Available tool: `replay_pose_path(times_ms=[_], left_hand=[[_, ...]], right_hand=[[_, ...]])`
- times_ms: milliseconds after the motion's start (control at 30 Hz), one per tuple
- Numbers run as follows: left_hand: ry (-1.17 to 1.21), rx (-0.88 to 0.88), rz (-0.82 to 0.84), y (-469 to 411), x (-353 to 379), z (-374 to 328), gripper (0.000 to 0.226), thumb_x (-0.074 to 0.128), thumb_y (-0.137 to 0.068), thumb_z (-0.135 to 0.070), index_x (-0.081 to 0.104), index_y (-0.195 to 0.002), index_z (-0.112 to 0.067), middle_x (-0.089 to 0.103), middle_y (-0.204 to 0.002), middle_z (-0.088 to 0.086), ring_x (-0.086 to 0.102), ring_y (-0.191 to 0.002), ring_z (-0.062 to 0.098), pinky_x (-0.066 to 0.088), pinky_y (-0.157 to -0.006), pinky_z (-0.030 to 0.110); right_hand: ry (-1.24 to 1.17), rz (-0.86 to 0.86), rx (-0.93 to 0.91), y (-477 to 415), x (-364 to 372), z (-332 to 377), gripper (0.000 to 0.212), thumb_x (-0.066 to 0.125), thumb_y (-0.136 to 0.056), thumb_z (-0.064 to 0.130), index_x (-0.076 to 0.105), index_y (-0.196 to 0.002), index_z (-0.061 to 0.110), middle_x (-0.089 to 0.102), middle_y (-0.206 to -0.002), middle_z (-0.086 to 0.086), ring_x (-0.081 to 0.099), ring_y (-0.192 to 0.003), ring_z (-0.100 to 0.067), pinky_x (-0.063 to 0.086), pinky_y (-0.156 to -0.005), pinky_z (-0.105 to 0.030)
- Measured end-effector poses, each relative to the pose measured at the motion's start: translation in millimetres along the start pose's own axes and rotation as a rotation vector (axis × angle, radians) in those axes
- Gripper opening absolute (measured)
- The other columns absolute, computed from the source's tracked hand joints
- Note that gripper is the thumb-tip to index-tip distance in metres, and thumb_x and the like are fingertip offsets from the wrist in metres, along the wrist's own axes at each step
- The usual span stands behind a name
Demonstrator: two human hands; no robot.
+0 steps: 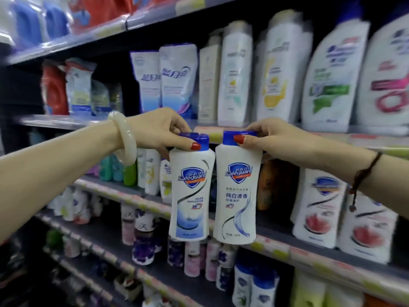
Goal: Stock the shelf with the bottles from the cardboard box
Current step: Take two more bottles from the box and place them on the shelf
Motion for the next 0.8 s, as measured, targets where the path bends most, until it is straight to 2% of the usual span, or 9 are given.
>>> replay_pose_path(times_ms=[67, 133, 300, 400, 467, 533, 600, 700, 800], left_hand=[[0.013, 0.024, 0.027, -5.6, 14.2, -18.4, 0.025, 0.069, -0.077, -0.023, 0.068, -0.091, -0.002, 0.064, -0.092, 0.035, 0.064, -0.062, 0.013, 0.057, -0.054, 0.024], [0.023, 0.051, 0.063, -10.5, 28.8, -37.6, 0.022, 0.069, -0.078, -0.022, 0.069, -0.090, -0.004, 0.064, -0.092, 0.035, 0.064, -0.060, 0.011, 0.057, -0.054, 0.023], [0.071, 0.091, 0.131, -23.4, 67.6, -85.9, 0.026, 0.069, -0.078, -0.019, 0.067, -0.095, 0.001, 0.070, -0.087, 0.027, 0.068, -0.063, 0.013, 0.057, -0.054, 0.023], [0.138, 0.110, 0.177, -30.3, 92.6, -115.0, 0.022, 0.069, -0.076, -0.018, 0.067, -0.092, -0.002, 0.072, -0.077, 0.014, 0.069, -0.062, 0.011, 0.059, -0.057, 0.028], [0.156, 0.140, 0.198, -34.9, 110.0, -132.6, 0.022, 0.070, -0.074, -0.021, 0.068, -0.090, -0.006, 0.072, -0.078, 0.014, 0.069, -0.066, 0.014, 0.061, -0.065, 0.036], [0.169, 0.170, 0.206, -37.6, 126.7, -150.5, 0.033, 0.072, -0.068, -0.029, 0.068, -0.090, -0.005, 0.071, -0.075, 0.012, 0.069, -0.065, 0.015, 0.061, -0.069, 0.041], [0.174, 0.197, 0.217, -40.0, 141.4, -168.3, 0.046, 0.072, -0.056, -0.038, 0.069, -0.089, -0.007, 0.072, -0.075, 0.011, 0.069, -0.065, 0.015, 0.060, -0.067, 0.040], [0.160, 0.254, 0.244, -45.9, 162.1, -193.5, 0.028, 0.073, -0.068, -0.031, 0.070, -0.087, -0.010, 0.074, -0.078, 0.013, 0.071, -0.066, 0.017, 0.060, -0.062, 0.032], [0.168, 0.304, 0.261, -52.5, 180.7, -214.4, 0.014, 0.072, -0.075, -0.023, 0.068, -0.084, -0.012, 0.074, -0.082, 0.017, 0.072, -0.070, 0.022, 0.061, -0.068, 0.040]], right_hand=[[0.025, -0.028, 0.018, 19.4, -18.7, -3.4, 0.025, 0.056, -0.091, 0.023, 0.064, -0.104, 0.004, 0.072, -0.094, -0.013, 0.068, -0.072, -0.013, 0.055, -0.058, -0.020], [0.061, -0.055, 0.038, 38.5, -36.6, -7.5, 0.025, 0.057, -0.091, 0.024, 0.065, -0.103, 0.004, 0.071, -0.088, -0.010, 0.066, -0.066, -0.010, 0.055, -0.054, -0.018], [0.084, -0.088, 0.099, 86.3, -81.9, -21.7, 0.018, 0.058, -0.090, 0.026, 0.067, -0.089, 0.011, 0.072, -0.075, -0.003, 0.068, -0.067, -0.013, 0.055, -0.060, -0.027], [0.127, -0.124, 0.132, 115.2, -111.1, -31.0, 0.026, 0.058, -0.090, 0.028, 0.066, -0.101, 0.006, 0.074, -0.090, -0.013, 0.071, -0.080, -0.023, 0.058, -0.069, -0.034], [0.144, -0.150, 0.160, 134.7, -128.5, -36.6, 0.029, 0.058, -0.089, 0.027, 0.065, -0.103, 0.003, 0.073, -0.095, -0.017, 0.071, -0.083, -0.025, 0.058, -0.073, -0.036], [0.166, -0.171, 0.187, 152.7, -144.9, -42.2, 0.029, 0.059, -0.089, 0.027, 0.064, -0.105, 0.003, 0.073, -0.096, -0.016, 0.072, -0.086, -0.025, 0.059, -0.076, -0.038], [0.174, -0.200, 0.204, 169.7, -160.1, -46.7, 0.027, 0.060, -0.088, 0.025, 0.064, -0.105, 0.004, 0.073, -0.092, -0.012, 0.072, -0.081, -0.020, 0.059, -0.069, -0.032], [0.205, -0.254, 0.224, 194.5, -179.6, -51.3, 0.025, 0.060, -0.088, 0.020, 0.064, -0.105, 0.001, 0.073, -0.090, -0.013, 0.071, -0.074, -0.017, 0.059, -0.063, -0.030], [0.232, -0.297, 0.250, 218.7, -194.0, -55.4, 0.025, 0.059, -0.089, 0.020, 0.065, -0.104, 0.000, 0.073, -0.094, -0.018, 0.072, -0.078, -0.020, 0.061, -0.067, -0.031]])
Point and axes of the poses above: each hand's wrist, its own y-axis away from the middle knuckle, its own x-axis out of the palm, z = x × y, the point moved 2 cm from there along -y, towards the middle knuckle
